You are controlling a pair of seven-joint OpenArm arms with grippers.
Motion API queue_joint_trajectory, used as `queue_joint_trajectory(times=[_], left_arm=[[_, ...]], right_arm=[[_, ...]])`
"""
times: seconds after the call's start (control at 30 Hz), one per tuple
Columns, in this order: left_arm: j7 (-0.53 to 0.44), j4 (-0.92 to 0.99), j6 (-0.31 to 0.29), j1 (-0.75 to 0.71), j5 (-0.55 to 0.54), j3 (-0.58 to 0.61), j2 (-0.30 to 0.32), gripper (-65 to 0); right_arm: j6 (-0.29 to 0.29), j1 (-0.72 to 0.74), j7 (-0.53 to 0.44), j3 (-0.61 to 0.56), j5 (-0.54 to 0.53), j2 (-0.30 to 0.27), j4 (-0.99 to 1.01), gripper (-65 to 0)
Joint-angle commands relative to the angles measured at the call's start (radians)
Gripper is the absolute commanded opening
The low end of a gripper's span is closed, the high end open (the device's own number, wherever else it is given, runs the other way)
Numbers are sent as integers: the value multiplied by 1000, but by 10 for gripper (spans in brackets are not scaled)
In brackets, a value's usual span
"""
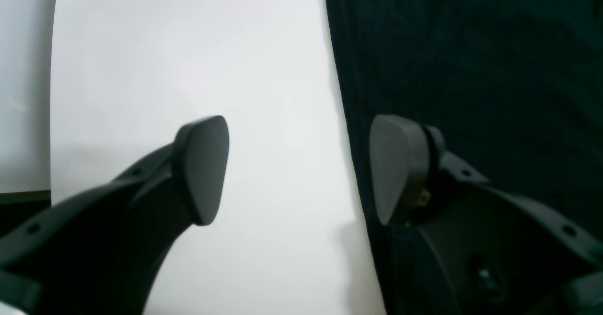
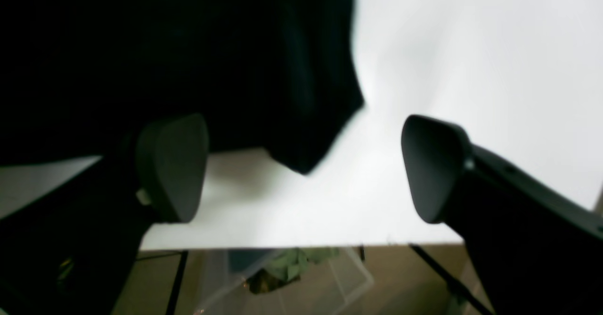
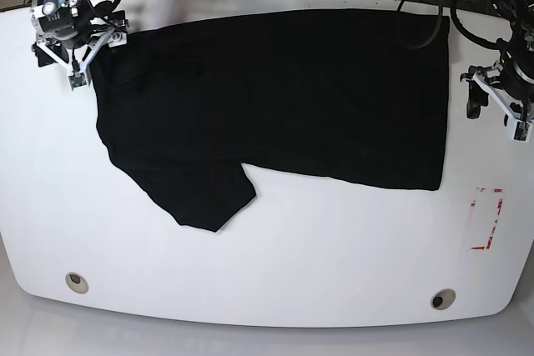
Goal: Layout the t-shirt on the table in an organized manner, then fold the t-shirt properly
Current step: 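Move the right gripper along the t-shirt edge toward its corner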
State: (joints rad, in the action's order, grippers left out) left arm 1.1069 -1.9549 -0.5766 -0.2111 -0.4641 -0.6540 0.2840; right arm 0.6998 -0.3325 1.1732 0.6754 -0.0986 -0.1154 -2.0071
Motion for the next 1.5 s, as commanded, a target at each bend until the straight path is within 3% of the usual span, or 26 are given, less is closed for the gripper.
queue_joint_trajectory(times=[0.0,0.43,0.83,1.47], left_arm=[[-20,-14,2,8,-9,21,16,-217],[-21,-14,2,9,-9,55,16,-217],[-21,-14,2,9,-8,66,16,-217],[-21,-14,2,9,-8,66,16,-217]], right_arm=[[-2,42,-25,11,-10,-10,-19,-22],[-2,203,-8,-13,-11,-11,6,-22],[-2,206,3,-179,-8,-7,24,-22],[-2,194,3,-185,-10,-7,142,-24]])
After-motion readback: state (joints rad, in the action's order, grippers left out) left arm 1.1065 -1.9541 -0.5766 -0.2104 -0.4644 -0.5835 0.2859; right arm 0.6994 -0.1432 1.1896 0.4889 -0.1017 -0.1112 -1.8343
